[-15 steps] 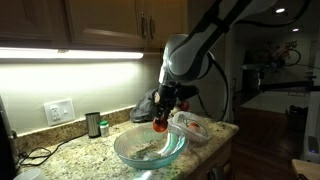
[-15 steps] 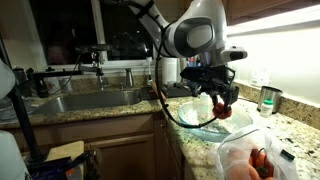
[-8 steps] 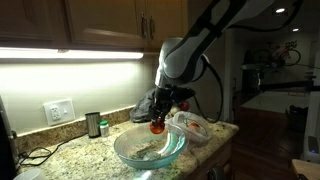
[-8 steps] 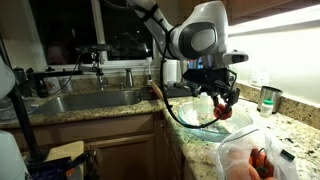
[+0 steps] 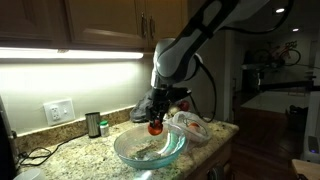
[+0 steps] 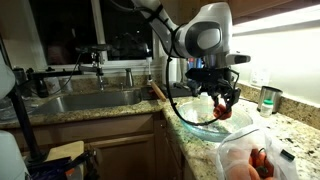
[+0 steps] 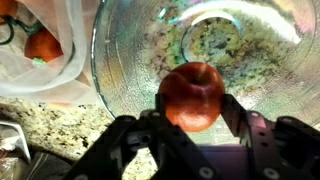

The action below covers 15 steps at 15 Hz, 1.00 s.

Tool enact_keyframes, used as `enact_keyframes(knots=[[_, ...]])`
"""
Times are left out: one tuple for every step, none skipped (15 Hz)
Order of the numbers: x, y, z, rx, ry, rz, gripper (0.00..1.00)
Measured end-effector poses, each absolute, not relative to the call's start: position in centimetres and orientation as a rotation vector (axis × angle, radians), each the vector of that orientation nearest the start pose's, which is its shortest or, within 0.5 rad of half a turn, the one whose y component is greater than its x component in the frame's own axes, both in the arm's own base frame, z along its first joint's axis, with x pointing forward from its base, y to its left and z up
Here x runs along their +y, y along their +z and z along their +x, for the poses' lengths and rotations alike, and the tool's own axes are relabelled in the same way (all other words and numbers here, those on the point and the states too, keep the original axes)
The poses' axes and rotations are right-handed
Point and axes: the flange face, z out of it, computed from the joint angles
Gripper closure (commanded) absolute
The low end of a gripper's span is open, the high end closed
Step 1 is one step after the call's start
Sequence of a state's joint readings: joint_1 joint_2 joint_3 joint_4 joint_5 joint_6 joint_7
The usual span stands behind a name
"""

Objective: Remove a peach from the bag and put it in the glass bowl

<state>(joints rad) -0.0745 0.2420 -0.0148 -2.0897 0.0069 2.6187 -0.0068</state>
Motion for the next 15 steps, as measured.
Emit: enact_keyframes(knots=[[-5.4, 33.6, 60.5, 0.135, -0.439, -3.121, 0.67], [-5.4, 33.5, 60.6, 0.134, -0.43, -3.122, 0.67], [-5.4, 33.4, 60.8, 0.134, -0.422, -3.122, 0.67], [-5.4, 33.3, 60.9, 0.134, -0.413, -3.123, 0.67], [-5.4, 33.1, 61.1, 0.134, -0.405, -3.124, 0.67], [-5.4, 32.9, 61.2, 0.134, -0.398, -3.125, 0.67], [-5.4, 32.8, 61.3, 0.134, -0.392, -3.126, 0.67], [-5.4, 32.7, 61.4, 0.134, -0.387, -3.126, 0.67], [-5.4, 32.6, 61.6, 0.134, -0.382, -3.127, 0.67], [-5.4, 32.4, 61.7, 0.134, -0.376, -3.127, 0.67], [-5.4, 32.3, 61.8, 0.134, -0.37, -3.128, 0.67], [-5.4, 32.1, 61.9, 0.134, -0.366, -3.128, 0.67], [-5.4, 32.0, 62.1, 0.133, -0.362, -3.129, 0.67], [-5.4, 31.8, 62.2, 0.133, -0.356, -3.129, 0.67], [-5.5, 31.5, 62.3, 0.133, -0.348, -3.13, 0.67]])
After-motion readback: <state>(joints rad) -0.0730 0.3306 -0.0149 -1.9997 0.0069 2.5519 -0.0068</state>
